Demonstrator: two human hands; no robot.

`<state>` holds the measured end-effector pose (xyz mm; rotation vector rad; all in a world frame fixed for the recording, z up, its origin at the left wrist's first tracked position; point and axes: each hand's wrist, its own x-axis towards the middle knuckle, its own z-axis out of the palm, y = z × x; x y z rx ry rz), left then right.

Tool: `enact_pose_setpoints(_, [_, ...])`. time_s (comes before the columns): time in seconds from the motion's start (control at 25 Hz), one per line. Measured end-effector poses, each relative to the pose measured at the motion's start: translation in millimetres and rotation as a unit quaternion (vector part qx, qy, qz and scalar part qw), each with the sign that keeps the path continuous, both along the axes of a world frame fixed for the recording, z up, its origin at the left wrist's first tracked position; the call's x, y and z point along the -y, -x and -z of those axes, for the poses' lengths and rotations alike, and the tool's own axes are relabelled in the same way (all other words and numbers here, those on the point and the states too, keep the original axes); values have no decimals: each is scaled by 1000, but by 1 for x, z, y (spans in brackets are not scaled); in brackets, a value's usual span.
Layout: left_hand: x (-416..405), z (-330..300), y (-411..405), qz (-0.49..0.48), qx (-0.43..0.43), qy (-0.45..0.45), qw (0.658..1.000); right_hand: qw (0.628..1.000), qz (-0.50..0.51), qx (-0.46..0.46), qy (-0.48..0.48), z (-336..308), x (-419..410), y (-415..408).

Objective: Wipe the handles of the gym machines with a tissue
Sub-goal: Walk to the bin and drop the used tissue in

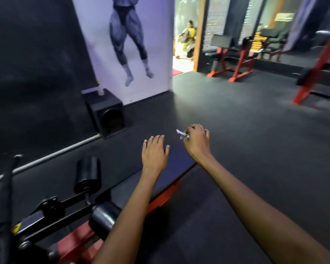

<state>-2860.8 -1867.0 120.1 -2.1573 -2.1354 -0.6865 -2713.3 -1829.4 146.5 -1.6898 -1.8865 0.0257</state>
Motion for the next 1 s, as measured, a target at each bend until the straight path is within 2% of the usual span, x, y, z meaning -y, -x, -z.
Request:
enact_pose_setpoints(0.28, [31,-8,-132,140,3,-25,990,989,146,-8,-19,0,76,-137])
enact_pose_setpoints(0.44, [63,-5,-212,217,22,-6,976,974,227,-14,-21,2,132,-218])
enact_pose_setpoints(0.6, [102,-10,-306,307,26,5,952,951,305,-11,-41,4,197,-302])
enact_pose_setpoints(0.8, [146,-9,-401,389,17,20,921,919,394,-9,-6,9,268,-387])
enact_pose_setpoints(1.0, [162,-8,-488,456,-5,30,890,891,454,1,-3,12,302,-456])
